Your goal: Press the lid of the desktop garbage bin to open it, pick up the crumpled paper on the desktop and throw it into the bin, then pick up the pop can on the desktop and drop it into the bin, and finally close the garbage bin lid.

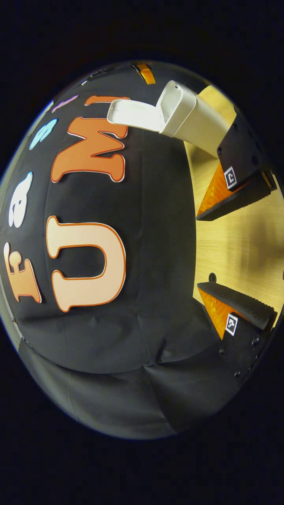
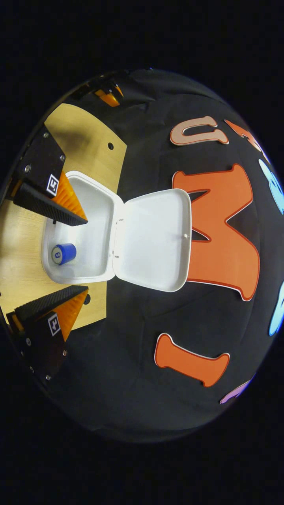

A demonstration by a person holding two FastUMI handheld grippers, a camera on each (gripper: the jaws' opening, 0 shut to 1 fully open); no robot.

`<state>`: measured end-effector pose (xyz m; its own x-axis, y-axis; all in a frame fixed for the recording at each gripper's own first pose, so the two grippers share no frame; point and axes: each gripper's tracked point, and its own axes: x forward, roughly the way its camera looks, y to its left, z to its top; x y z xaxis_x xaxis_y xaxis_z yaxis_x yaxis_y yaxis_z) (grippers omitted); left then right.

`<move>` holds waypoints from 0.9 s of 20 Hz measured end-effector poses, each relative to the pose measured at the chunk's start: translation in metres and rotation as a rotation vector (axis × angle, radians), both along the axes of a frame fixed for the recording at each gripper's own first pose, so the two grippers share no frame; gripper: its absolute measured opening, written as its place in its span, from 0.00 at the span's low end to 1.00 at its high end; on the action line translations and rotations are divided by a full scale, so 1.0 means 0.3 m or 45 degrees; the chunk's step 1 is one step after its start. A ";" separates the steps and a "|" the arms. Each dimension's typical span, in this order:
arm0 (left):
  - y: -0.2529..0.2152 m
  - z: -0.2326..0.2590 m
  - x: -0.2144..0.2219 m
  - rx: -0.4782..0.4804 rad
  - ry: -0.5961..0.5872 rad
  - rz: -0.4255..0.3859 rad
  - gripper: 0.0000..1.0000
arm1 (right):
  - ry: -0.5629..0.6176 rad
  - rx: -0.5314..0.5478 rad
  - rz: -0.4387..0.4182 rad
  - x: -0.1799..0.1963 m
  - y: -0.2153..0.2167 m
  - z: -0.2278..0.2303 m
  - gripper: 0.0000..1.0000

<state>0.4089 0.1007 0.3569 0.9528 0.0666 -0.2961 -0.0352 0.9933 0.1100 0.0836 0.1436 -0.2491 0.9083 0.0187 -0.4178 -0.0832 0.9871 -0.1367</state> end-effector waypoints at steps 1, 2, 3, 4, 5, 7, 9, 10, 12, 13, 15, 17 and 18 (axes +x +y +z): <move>0.002 -0.001 0.000 -0.001 0.000 0.003 0.98 | -0.003 0.002 0.001 0.001 -0.003 0.007 0.93; -0.001 0.001 0.002 -0.008 -0.003 0.001 0.98 | -0.003 0.003 0.001 0.000 -0.005 0.010 0.98; -0.002 0.003 0.000 -0.014 -0.004 -0.003 0.98 | -0.006 0.003 0.000 0.000 -0.005 0.015 0.98; -0.004 0.005 0.002 -0.016 -0.007 -0.010 0.98 | -0.007 0.002 -0.002 -0.002 -0.004 0.018 0.98; -0.009 0.007 -0.001 -0.017 -0.008 -0.019 0.98 | -0.006 0.000 -0.003 -0.004 -0.005 0.026 0.98; -0.012 0.012 0.004 -0.016 -0.017 -0.026 0.98 | -0.023 -0.013 0.006 -0.003 0.001 0.052 0.98; -0.016 0.014 0.005 -0.018 -0.020 -0.031 0.98 | -0.039 -0.037 0.012 0.028 0.014 0.087 0.98; -0.015 0.016 0.006 -0.018 -0.020 -0.030 0.98 | -0.048 -0.049 0.007 0.041 0.016 0.110 0.98; -0.017 0.017 0.010 -0.023 -0.024 -0.025 0.98 | -0.062 -0.057 0.009 0.055 0.024 0.155 0.98; -0.017 0.017 0.010 -0.025 -0.024 -0.024 0.98 | -0.070 -0.047 0.022 0.066 0.039 0.186 0.98; -0.014 0.016 0.010 -0.022 -0.026 -0.020 0.98 | -0.081 -0.034 0.055 0.086 0.073 0.247 0.98; -0.016 0.019 0.010 -0.023 -0.029 -0.017 0.98 | -0.104 -0.055 0.068 0.121 0.093 0.320 0.98; -0.017 0.020 0.010 -0.029 -0.031 -0.018 0.98 | -0.117 -0.071 0.081 0.148 0.111 0.358 0.98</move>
